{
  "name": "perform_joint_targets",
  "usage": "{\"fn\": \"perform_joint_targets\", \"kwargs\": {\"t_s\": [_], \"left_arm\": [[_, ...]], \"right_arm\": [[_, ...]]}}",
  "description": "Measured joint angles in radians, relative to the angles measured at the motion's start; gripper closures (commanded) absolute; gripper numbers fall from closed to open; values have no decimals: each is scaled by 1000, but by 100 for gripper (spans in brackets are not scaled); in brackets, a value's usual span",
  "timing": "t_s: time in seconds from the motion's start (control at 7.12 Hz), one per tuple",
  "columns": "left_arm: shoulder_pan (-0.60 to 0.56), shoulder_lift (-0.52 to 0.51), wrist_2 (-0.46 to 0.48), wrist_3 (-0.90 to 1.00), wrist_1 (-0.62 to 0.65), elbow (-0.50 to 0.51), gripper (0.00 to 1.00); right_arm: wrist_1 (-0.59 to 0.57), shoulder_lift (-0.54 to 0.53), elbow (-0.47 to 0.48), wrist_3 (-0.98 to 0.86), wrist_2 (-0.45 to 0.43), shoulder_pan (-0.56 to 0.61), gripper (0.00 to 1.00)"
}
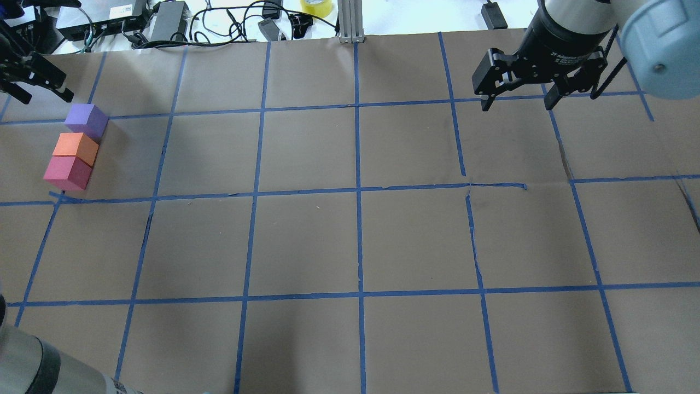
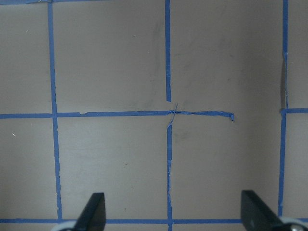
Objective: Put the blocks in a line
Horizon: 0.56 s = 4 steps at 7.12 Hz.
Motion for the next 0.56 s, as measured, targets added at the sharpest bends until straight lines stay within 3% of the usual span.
{"fn": "perform_joint_targets", "kwargs": {"t_s": [0.28, 0.56], "left_arm": [[-96, 158, 5, -123, -153, -12, 0], [-246, 224, 25, -390, -183, -25, 0]], "right_arm": [[0, 0, 1, 0, 0, 0, 0], [0, 0, 0, 0, -1, 0, 0]]}}
